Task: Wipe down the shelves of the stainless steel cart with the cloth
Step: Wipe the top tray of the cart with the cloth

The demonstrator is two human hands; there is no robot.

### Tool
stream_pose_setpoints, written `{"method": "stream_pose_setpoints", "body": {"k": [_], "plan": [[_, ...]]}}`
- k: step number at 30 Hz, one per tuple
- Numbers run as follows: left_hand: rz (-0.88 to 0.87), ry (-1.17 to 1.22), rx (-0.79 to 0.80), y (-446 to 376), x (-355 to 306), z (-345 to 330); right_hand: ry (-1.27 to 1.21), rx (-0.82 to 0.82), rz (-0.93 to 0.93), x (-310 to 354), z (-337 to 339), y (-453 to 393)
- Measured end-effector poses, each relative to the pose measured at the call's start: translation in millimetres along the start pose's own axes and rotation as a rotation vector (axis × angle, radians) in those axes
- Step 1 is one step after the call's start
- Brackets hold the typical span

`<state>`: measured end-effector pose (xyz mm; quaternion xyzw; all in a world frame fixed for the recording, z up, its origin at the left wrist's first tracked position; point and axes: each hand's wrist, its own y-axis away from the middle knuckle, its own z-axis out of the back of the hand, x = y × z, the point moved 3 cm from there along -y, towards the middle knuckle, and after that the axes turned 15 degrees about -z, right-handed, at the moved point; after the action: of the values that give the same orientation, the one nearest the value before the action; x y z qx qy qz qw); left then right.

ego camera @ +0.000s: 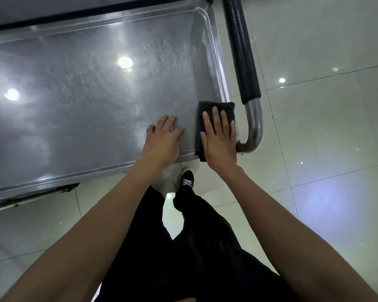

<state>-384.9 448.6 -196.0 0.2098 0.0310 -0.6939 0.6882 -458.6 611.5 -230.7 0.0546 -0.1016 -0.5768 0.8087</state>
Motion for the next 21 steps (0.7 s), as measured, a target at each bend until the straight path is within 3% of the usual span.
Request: {"method": "stream_pose_setpoints", "body": {"k": [12,21], "plan": [[-0.012,0.042,-0.121,-29.1,23.8,19.7,-0.011,0.019,0.016,8.6,4.8,-9.3],[-0.028,0.056,-0.109,-86.2,82.2,49.6,0.017,0.046,-0.026,28.6,12.4,-37.8]]}}
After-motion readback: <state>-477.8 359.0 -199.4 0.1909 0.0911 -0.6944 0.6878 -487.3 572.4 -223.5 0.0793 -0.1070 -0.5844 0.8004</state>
